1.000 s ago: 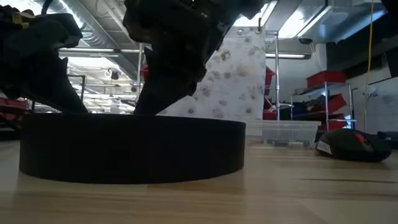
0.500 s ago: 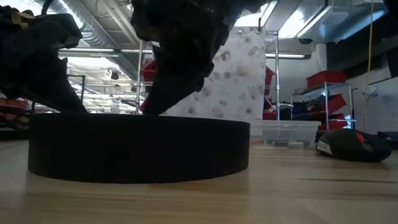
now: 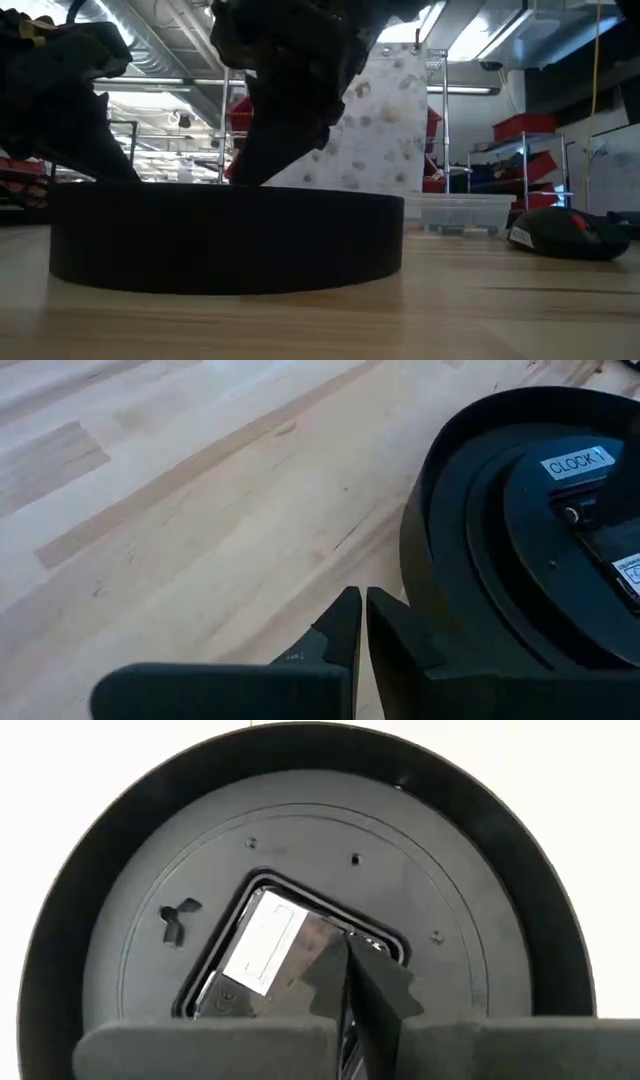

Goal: Insert battery
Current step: Insert the black battery into the wall clock

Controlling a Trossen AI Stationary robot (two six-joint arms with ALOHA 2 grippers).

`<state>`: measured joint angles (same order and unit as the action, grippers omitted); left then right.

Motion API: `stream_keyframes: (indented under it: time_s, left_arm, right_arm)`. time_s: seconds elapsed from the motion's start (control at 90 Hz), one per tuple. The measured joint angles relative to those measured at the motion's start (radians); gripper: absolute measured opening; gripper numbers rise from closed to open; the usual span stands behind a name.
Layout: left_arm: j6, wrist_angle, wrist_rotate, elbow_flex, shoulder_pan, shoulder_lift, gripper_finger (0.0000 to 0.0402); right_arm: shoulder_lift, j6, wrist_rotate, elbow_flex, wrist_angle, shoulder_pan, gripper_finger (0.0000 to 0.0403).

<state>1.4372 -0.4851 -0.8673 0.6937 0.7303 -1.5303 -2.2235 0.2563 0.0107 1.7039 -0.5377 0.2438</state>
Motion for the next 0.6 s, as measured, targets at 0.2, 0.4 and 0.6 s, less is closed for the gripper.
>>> stream_keyframes:
  time_s: [0.2, 0.4, 0.6]
  left_arm:
    - [0.002, 0.0, 0.001, 0.0, 0.0, 0.0, 0.0003]
    - [-0.001, 0.002, 0.001, 0.0, 0.0, 0.0, 0.0003]
    - [-0.001, 0.003, 0.001, 0.0, 0.0, 0.0, 0.0003]
  right_arm:
    - [0.0, 0.006, -0.055, -0.041, 0.034, -0.023, 0.0]
    - [0.021, -0.022, -0.055, -0.05, 0.077, -0.019, 0.0]
    - [0.07, -0.02, -0.019, -0.053, 0.059, -0.014, 0.0]
